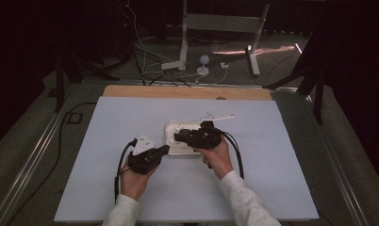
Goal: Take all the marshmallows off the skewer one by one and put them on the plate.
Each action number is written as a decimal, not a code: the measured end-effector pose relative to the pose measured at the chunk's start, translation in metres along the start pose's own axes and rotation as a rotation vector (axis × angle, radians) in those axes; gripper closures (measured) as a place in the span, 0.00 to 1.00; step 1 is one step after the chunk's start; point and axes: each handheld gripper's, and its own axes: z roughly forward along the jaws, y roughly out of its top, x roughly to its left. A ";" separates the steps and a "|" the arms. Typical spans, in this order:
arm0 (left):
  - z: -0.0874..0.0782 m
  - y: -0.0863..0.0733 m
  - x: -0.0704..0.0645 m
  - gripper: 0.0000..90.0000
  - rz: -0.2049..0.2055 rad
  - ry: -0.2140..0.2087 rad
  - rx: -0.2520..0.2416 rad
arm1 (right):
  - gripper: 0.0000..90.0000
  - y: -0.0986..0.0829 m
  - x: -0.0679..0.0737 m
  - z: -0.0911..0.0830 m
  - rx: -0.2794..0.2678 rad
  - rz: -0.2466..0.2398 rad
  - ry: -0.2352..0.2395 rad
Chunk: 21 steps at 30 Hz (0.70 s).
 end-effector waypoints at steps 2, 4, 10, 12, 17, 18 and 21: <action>0.002 -0.001 -0.002 1.00 0.010 -0.004 0.003 | 0.71 0.001 0.001 0.000 -0.011 0.011 0.004; 0.003 -0.001 -0.004 1.00 0.026 -0.008 0.001 | 0.73 0.001 0.002 0.001 -0.017 0.020 0.001; 0.006 -0.004 -0.005 1.00 0.040 0.000 0.009 | 0.81 0.000 0.005 0.005 -0.008 0.027 0.016; 0.007 -0.004 -0.006 1.00 0.045 0.015 0.011 | 0.83 0.001 0.006 0.004 -0.014 0.027 0.002; 0.007 -0.005 -0.007 1.00 0.049 0.016 0.002 | 0.86 0.003 0.001 0.000 -0.049 0.075 -0.005; 0.007 -0.005 -0.007 1.00 0.053 0.020 0.002 | 0.86 0.004 0.001 0.000 -0.056 0.082 -0.005; 0.005 -0.004 -0.007 1.00 0.061 0.027 0.003 | 0.87 0.005 0.002 -0.001 -0.075 0.085 -0.016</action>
